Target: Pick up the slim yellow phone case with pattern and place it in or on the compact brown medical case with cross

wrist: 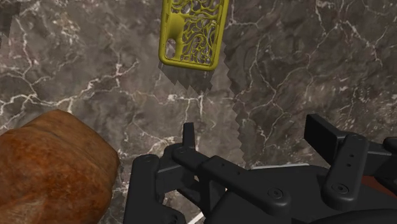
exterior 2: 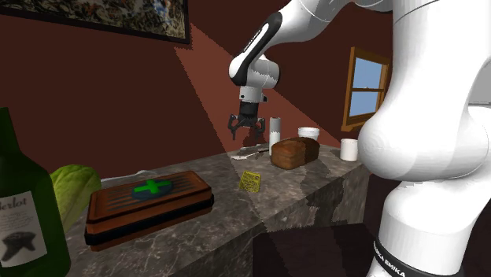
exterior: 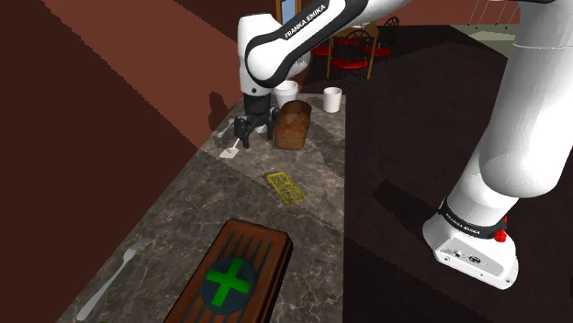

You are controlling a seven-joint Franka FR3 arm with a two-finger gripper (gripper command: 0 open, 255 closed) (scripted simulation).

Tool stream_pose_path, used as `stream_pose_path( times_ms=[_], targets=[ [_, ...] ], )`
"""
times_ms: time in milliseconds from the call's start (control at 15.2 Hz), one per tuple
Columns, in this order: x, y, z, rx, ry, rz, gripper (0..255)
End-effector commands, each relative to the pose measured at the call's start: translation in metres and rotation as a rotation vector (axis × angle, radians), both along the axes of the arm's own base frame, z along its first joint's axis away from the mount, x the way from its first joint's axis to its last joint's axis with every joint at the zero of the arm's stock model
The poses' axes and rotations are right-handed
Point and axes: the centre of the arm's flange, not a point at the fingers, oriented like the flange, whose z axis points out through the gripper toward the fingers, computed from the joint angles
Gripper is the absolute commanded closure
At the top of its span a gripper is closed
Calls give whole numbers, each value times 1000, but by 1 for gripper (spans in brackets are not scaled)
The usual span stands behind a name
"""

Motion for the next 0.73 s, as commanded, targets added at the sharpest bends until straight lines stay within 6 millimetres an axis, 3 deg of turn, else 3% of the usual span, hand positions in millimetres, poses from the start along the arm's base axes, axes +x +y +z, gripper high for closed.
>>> stream_pose_path(
  times_ms=[0,462,528,660],
  targets=[
    [1,1,-6,0,-1,0,0],
    [1,1,-6,0,0,0,0],
    [1,1,-6,0,0,0,255],
    [1,1,-6,0,0,0,255]
  ],
)
